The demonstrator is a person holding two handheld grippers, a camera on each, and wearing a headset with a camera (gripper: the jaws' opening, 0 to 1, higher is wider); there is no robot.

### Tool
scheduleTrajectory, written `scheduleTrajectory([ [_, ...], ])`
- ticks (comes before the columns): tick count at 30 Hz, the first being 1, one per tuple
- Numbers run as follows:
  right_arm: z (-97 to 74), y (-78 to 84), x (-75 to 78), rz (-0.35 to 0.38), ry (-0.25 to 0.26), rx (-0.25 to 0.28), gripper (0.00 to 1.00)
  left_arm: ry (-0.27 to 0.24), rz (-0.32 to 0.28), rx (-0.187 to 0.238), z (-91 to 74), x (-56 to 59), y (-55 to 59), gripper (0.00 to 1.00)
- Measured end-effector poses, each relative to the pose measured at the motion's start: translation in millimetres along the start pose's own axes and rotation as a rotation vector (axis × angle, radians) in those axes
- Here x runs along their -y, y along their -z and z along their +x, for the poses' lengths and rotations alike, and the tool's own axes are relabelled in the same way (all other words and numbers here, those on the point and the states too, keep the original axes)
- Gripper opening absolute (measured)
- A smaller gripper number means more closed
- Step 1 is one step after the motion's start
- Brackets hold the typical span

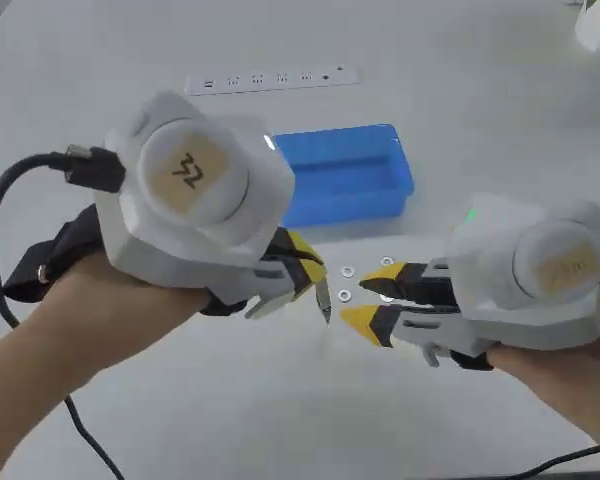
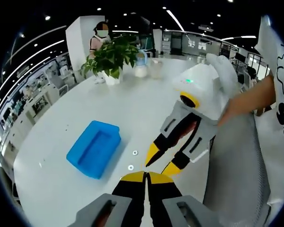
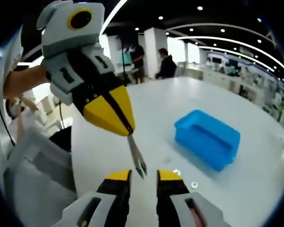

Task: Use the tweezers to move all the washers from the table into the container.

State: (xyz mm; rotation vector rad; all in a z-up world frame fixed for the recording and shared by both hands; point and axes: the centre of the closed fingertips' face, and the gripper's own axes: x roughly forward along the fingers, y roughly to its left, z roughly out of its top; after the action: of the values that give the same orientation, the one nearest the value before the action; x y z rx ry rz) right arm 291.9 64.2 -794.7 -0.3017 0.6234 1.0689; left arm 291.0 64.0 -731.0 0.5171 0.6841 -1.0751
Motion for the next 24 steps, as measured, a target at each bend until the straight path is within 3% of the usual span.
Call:
scheduleTrajectory([
  [6, 12.6, -0.2, 7.8, -0.030, -0.010, -0.006, 0.15, 0.005, 0.018, 0.016, 10.0, -1.8, -8.2, 0.00],
  [9, 14.0, 2.3, 12.2, -0.034, -0.005, 0.002, 0.08, 0.006, 0.027, 0.021, 16.1, -2.5, -11.9, 0.00],
  [15, 14.5, 6.3, 18.3, 0.009, -0.005, 0.012, 0.08, 0.004, 0.047, 0.016, 23.5, -2.4, -14.4, 0.00],
  [24, 17.6, 9.2, 21.5, 0.013, -0.017, 0.009, 0.08, -0.001, 0.079, 0.004, 31.9, -5.0, -14.7, 0.00],
])
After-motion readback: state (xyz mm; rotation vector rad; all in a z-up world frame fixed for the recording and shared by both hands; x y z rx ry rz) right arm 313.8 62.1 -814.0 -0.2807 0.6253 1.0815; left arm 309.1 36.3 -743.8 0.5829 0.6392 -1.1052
